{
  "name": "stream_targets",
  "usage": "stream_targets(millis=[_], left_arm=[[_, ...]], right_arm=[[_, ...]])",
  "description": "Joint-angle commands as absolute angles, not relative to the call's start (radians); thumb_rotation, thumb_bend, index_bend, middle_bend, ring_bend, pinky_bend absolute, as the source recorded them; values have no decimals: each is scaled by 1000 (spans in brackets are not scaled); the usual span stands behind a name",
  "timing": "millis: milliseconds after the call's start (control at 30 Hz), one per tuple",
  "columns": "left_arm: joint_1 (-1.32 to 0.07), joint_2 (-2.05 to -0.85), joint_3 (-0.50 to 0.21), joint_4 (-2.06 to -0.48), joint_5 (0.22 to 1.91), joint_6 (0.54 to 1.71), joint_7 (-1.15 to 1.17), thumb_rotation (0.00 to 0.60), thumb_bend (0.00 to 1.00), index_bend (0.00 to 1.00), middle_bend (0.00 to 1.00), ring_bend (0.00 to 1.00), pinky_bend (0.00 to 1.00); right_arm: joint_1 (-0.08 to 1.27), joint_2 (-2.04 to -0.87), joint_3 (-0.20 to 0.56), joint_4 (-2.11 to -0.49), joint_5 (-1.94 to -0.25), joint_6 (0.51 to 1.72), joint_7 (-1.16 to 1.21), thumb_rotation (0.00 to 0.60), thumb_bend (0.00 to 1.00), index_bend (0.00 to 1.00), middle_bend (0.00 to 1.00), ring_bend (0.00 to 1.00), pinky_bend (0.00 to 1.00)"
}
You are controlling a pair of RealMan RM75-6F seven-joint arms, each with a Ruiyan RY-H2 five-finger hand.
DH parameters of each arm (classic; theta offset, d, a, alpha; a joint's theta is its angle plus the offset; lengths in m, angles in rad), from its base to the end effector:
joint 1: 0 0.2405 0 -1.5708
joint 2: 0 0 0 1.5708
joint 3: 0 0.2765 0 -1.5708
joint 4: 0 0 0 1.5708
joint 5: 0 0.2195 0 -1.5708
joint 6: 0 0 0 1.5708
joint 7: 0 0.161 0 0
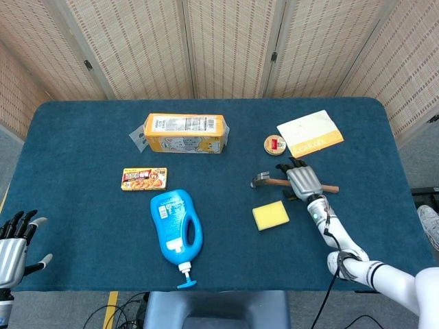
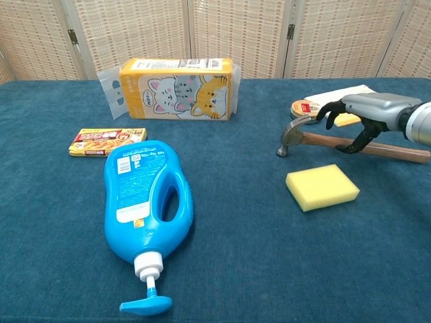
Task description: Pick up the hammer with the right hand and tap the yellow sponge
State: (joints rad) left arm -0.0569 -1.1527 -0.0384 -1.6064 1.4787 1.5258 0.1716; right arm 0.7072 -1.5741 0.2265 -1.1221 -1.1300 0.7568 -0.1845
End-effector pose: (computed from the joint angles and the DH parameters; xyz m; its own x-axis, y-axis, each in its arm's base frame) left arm -0.3383 0.1883 0.1537 0.5224 -0.0079 0.8527 0.8522 0.0397 -0.5217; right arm -0.2483 -0.4239 -0.0141 0.4866 -0.3156 0.8147 -0.8731 -0.2085 0.4407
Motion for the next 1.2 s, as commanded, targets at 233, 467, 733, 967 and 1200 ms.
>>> stream_targets(millis=[233, 467, 733, 967, 1200], left_arm=[[-54, -1154, -39, -1594, 1472, 1522, 160, 600, 168, 269, 153, 101, 188], [-51, -1154, -38, -1587, 1472, 1522, 155, 600, 168, 276, 153, 101, 188], [-50, -1155, -38, -1582, 1473, 1523, 152, 600, 169, 283, 153, 101, 188], [-46, -1154, -35, -1580, 1469, 1520, 149, 600, 169, 301, 153, 101, 188], [-46, -1156, -35, -1573, 1466, 1515, 145, 600, 169, 314, 153, 101, 188]], right_arm=[[733, -1625, 216, -1053, -1120, 732, -159, 600, 293, 228, 321, 36, 142], [744, -1645, 214, -1026, -1116, 725, -147, 600, 390, 277, 376, 57, 142], [750, -1652, 211, -1025, -1117, 725, -132, 600, 446, 336, 395, 75, 142], [755, -1659, 210, -1019, -1108, 725, -137, 600, 452, 365, 396, 77, 142], [761, -1671, 213, -1009, -1097, 725, -143, 600, 462, 376, 403, 83, 142]])
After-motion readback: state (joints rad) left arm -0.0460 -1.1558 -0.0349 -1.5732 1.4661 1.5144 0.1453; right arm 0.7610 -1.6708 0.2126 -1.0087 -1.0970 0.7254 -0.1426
